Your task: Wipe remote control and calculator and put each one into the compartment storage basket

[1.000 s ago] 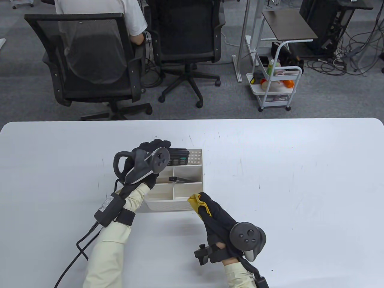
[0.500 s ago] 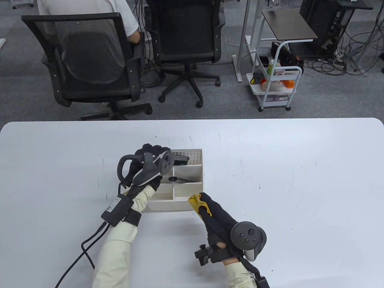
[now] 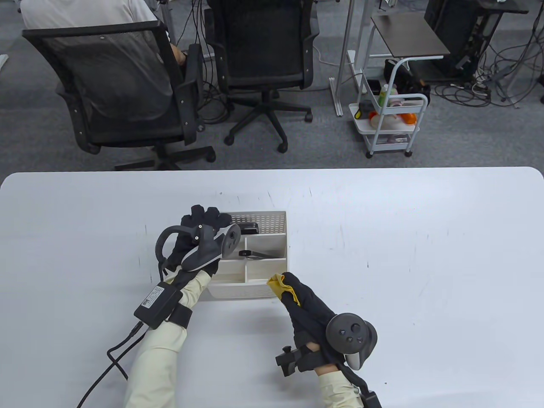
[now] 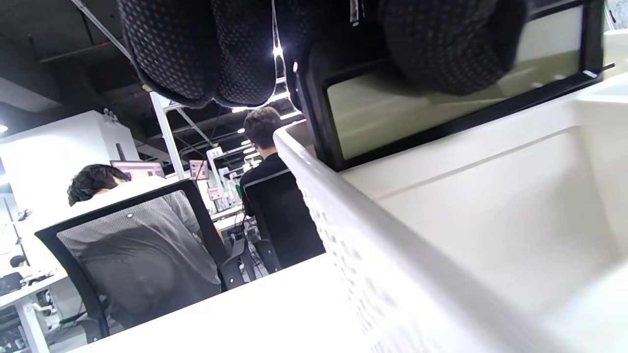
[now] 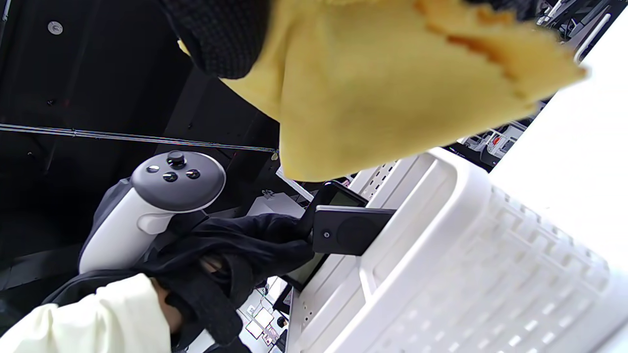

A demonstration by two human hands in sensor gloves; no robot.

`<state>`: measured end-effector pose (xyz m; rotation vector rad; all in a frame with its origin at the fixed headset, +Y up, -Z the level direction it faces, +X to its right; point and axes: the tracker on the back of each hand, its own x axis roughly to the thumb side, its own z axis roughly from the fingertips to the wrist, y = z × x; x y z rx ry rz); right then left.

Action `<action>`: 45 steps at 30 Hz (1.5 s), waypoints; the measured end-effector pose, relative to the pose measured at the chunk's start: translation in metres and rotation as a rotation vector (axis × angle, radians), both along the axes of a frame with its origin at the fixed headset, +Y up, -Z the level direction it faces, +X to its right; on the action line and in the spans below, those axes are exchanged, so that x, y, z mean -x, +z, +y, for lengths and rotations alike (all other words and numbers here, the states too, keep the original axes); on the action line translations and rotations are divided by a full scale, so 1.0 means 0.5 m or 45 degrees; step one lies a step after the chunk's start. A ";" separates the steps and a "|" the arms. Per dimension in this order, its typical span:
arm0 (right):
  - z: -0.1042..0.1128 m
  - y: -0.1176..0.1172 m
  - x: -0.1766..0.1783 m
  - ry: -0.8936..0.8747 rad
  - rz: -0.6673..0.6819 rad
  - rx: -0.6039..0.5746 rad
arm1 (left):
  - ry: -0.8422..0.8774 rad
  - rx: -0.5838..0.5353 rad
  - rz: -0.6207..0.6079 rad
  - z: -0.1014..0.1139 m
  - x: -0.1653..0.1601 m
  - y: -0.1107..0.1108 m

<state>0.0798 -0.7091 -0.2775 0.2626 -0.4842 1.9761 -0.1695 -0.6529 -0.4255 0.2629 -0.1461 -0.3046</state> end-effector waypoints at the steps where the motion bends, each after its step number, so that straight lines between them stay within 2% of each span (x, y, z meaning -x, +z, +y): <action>1: 0.000 0.000 0.000 -0.001 -0.001 0.000 | 0.000 -0.005 -0.001 0.002 0.003 0.006; 7: -0.002 0.000 0.006 -0.011 -0.010 -0.004 | -0.047 -0.019 -0.067 0.020 0.023 0.078; 10: -0.002 0.002 0.014 0.002 -0.003 0.001 | -0.002 -0.047 -0.100 0.032 0.038 0.135; 14: -0.007 0.003 0.024 0.018 0.002 0.023 | 0.045 -0.010 -0.133 0.034 0.048 0.207; 19: -0.004 0.009 0.032 0.027 0.036 0.036 | -0.003 -0.030 -0.167 0.014 0.049 0.289; 23: -0.002 0.014 0.041 0.037 0.096 0.060 | 0.065 -0.041 -0.173 -0.015 0.060 0.339; 27: 0.000 0.013 0.053 0.068 0.131 0.066 | 0.181 -0.013 -0.153 -0.052 0.083 0.361; 32: 0.032 0.014 0.069 0.197 0.038 -0.100 | 0.255 0.062 -0.099 -0.086 0.114 0.366; 37: 0.064 0.006 0.098 0.273 0.027 -0.198 | 0.276 0.098 -0.076 -0.095 0.133 0.367; 39: 0.074 -0.010 0.124 0.360 0.063 -0.149 | 0.278 0.100 -0.075 -0.098 0.140 0.370; 45: 0.099 -0.058 0.195 0.490 0.017 -0.192 | 0.294 0.107 -0.060 -0.099 0.144 0.371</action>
